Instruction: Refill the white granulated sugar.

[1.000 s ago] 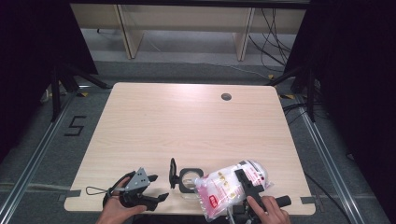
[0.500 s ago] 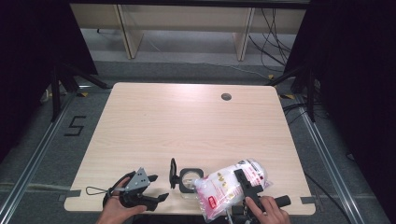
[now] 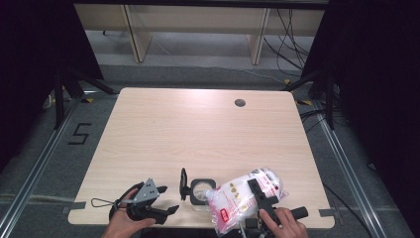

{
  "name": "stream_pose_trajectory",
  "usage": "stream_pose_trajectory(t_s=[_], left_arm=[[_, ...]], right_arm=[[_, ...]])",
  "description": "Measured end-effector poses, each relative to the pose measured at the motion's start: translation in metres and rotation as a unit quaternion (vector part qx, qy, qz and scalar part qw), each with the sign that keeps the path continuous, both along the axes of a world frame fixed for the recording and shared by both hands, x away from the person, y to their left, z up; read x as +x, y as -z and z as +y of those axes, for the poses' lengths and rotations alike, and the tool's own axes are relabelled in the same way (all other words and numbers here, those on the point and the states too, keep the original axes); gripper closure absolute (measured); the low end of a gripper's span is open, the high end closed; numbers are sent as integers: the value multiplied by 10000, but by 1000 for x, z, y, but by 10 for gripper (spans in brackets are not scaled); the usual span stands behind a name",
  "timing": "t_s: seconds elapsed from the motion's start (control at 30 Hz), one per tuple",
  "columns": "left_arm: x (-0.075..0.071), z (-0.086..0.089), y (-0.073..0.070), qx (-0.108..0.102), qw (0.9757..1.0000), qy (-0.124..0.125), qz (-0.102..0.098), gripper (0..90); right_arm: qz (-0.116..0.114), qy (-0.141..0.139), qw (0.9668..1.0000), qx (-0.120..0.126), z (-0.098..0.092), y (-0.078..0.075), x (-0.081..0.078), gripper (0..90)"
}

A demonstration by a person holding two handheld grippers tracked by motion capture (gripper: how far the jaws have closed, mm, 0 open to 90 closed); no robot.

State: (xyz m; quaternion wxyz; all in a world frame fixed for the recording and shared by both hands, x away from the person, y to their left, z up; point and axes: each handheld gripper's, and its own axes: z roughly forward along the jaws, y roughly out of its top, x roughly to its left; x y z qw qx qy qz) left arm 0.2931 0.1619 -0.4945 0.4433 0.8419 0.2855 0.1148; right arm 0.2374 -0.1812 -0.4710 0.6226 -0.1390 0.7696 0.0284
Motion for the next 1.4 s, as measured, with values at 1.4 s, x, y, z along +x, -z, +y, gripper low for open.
stream_pose_trajectory(t_s=[1.4], left_arm=[[-1,0,0,-31,10000,-51,42,250]], right_arm=[[-283,-142,9994,-104,-2,-1,1,417]])
